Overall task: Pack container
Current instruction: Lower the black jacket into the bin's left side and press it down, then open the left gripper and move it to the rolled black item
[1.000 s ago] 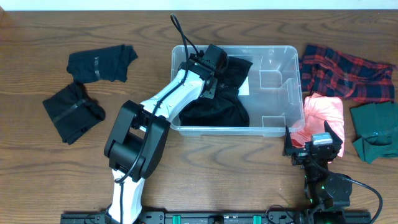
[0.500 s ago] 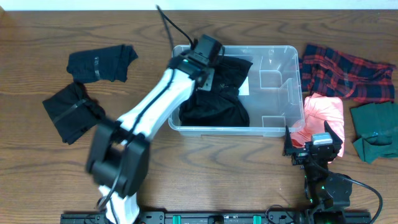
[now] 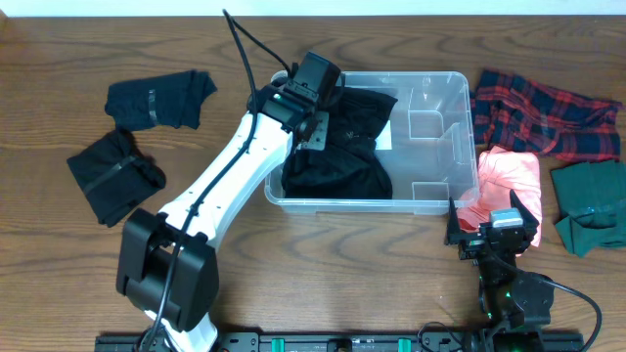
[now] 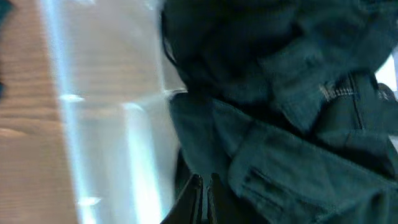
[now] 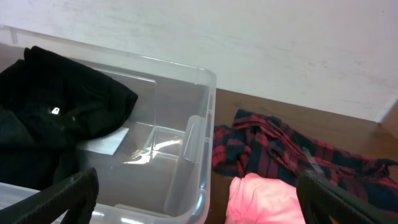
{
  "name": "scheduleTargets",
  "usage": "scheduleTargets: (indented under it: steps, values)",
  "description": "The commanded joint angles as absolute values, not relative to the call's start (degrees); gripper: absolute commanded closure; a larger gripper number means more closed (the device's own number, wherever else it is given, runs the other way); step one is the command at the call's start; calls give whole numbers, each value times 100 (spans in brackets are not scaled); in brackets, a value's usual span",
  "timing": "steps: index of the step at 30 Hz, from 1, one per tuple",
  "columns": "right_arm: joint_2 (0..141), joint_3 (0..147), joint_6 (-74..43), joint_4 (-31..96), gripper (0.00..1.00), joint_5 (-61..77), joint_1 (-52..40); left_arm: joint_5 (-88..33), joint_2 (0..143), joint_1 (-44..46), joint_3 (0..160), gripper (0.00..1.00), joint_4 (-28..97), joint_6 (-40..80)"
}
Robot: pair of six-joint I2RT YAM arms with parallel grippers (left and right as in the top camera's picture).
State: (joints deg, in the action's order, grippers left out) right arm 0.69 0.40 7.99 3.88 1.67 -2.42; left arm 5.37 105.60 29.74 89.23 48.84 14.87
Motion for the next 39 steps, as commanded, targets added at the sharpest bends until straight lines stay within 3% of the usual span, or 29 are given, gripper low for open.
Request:
scheduleTargets:
  steps: [1,23,39]
  values:
    - [45,32,843,410,1,172,-189,-329,10718,2971,8862,94,5035,1575]
    - [45,32,843,410,1,169,-189,-519,11358,3138,8322,94,4963,1575]
    - [45,32,843,410,1,172,-189,-517,10296,3074,8886,94,4840,1570]
